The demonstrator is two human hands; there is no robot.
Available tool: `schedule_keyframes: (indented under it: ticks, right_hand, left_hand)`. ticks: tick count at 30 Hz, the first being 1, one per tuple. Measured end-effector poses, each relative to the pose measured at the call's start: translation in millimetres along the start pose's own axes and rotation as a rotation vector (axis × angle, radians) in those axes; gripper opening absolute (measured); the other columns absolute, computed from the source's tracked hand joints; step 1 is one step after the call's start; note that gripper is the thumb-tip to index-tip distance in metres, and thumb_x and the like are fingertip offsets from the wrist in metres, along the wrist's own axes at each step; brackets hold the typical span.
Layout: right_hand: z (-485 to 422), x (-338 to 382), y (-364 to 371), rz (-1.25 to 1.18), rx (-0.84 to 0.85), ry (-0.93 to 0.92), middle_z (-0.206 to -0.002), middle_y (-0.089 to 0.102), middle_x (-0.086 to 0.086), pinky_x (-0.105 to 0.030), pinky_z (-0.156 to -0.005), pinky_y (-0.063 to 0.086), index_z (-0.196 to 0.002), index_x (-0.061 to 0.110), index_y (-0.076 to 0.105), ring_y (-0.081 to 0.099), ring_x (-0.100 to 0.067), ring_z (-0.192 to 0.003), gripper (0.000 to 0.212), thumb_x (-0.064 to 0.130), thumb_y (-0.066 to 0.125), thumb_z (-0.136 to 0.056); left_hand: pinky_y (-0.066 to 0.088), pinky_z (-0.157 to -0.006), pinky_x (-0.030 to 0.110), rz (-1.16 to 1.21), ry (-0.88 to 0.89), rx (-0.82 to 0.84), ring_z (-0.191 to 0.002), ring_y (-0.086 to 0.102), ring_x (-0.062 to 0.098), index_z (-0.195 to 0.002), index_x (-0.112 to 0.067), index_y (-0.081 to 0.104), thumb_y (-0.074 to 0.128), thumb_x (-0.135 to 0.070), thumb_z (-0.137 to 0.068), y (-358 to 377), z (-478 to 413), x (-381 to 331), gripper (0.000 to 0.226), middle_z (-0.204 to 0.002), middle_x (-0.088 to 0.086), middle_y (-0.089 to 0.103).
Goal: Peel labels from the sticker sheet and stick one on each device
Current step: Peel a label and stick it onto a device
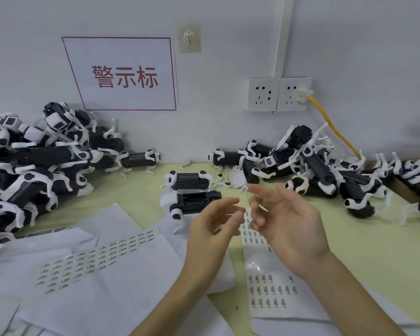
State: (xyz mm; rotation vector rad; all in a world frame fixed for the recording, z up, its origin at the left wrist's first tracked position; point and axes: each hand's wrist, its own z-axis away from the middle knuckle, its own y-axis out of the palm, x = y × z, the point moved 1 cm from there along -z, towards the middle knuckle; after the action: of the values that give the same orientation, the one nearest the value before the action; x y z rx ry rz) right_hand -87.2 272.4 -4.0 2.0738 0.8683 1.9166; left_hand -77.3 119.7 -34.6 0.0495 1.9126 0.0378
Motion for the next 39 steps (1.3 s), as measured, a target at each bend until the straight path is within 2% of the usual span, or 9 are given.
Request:
schedule_keyframes:
  ticks: [3, 12, 14, 17, 19, 22, 31, 35, 39]
  right_hand:
    - [-0.5, -9.7, 2.7, 0.077, 0.027, 0.007, -0.079, 0.057, -0.002, -0.029, -0.064, 0.036, -0.107, 0.011, 0.079, 0.043, -0.014, -0.063, 0.050, 0.043, 0.044, -0.092]
    - [-0.8, -14.7, 3.5, 0.205, -0.012, -0.010, -0.079, 0.057, -0.004, -0.026, -0.064, 0.043, -0.107, 0.012, 0.079, 0.047, -0.014, -0.065, 0.044, 0.041, 0.053, -0.088]
    - [0.9, -14.6, 2.4, 0.468, -0.142, -0.156, -0.076, 0.061, 0.000, -0.026, -0.064, 0.044, -0.097, 0.018, 0.081, 0.050, -0.013, -0.064, 0.029, 0.028, 0.054, -0.095]
    - [3.6, -10.2, -2.0, 1.074, -0.346, -0.596, -0.079, 0.067, 0.010, -0.019, -0.063, 0.046, -0.091, 0.020, 0.078, 0.057, -0.006, -0.065, 0.018, 0.005, 0.067, -0.094]
    - [6.5, -9.1, -0.7, 1.268, -0.295, -0.822, -0.086, 0.065, 0.008, -0.017, -0.067, 0.047, -0.098, 0.015, 0.077, 0.057, -0.006, -0.069, 0.015, 0.003, 0.071, -0.091]
    - [7.2, -11.4, 2.5, 1.377, -0.204, -0.971, -0.087, 0.065, 0.003, -0.030, -0.069, 0.050, -0.100, 0.014, 0.078, 0.056, -0.011, -0.072, 0.012, 0.012, 0.072, -0.090]
    - [6.7, -16.4, 2.6, 1.500, -0.163, -0.999, -0.081, 0.064, 0.002, -0.037, -0.065, 0.046, -0.088, 0.014, 0.077, 0.057, -0.016, -0.068, 0.004, 0.013, 0.079, -0.085]
    - [5.7, -17.8, 2.6, 1.552, -0.149, -0.936, -0.084, 0.062, 0.007, -0.032, -0.068, 0.042, -0.086, 0.016, 0.071, 0.039, -0.001, -0.071, 0.012, 0.008, 0.080, -0.083]
    - [6.3, -18.6, 4.7, 1.573, -0.147, -0.900, -0.084, 0.060, 0.010, -0.031, -0.069, 0.041, -0.085, 0.017, 0.066, 0.039, -0.001, -0.071, 0.015, 0.005, 0.075, -0.082]
  left_hand:
    - [0.057, -0.076, 0.030, 0.044, 0.017, 0.000, -0.086, 0.071, 0.016, -0.100, -0.028, 0.078, 0.072, -0.045, -0.080, -4.5, -2.4, -7.6, 0.026, -0.096, -0.001, 0.077]
    - [0.049, -0.062, 0.021, 0.029, 0.058, -0.023, -0.068, 0.063, 0.012, -0.084, -0.025, 0.075, 0.068, -0.030, -0.088, -12.4, -7.7, -12.3, 0.010, -0.079, 0.000, 0.070]
    - [0.048, -0.061, 0.022, -0.004, 0.067, -0.034, -0.065, 0.062, 0.014, -0.083, -0.023, 0.070, 0.065, -0.029, -0.090, -12.1, -7.2, -11.9, 0.010, -0.077, 0.003, 0.069]
    - [0.048, -0.059, 0.023, -0.242, 0.161, -0.032, -0.065, 0.061, 0.012, -0.087, -0.027, 0.062, 0.059, -0.030, -0.096, -14.2, -4.8, -10.9, 0.010, -0.078, -0.001, 0.067]
    - [0.044, -0.059, 0.018, -0.575, 0.303, -0.007, -0.069, 0.060, 0.012, -0.093, -0.029, 0.058, 0.053, -0.034, -0.099, -17.9, -3.0, -10.0, 0.009, -0.080, -0.012, 0.064]
    - [0.040, -0.061, 0.011, -0.849, 0.431, 0.026, -0.072, 0.056, 0.005, -0.099, -0.029, 0.055, 0.046, -0.037, -0.100, -20.7, -1.2, -12.9, 0.013, -0.085, -0.018, 0.061]
    - [0.044, -0.058, 0.023, -0.937, 0.505, 0.016, -0.070, 0.048, -0.001, -0.097, -0.022, 0.063, 0.052, -0.024, -0.096, -19.6, 0.8, -13.5, 0.011, -0.083, -0.016, 0.063]
    - [0.045, -0.057, 0.023, -0.976, 0.533, -0.015, -0.072, 0.051, 0.001, -0.096, -0.023, 0.067, 0.051, -0.026, -0.094, -20.1, -0.6, -10.9, 0.016, -0.083, -0.016, 0.066]
    - [0.045, -0.075, 0.030, -1.010, 0.580, -0.050, -0.089, 0.060, 0.015, -0.104, -0.021, 0.072, 0.050, -0.024, -0.094, -25.8, -8.1, -9.0, 0.024, -0.096, -0.011, 0.069]
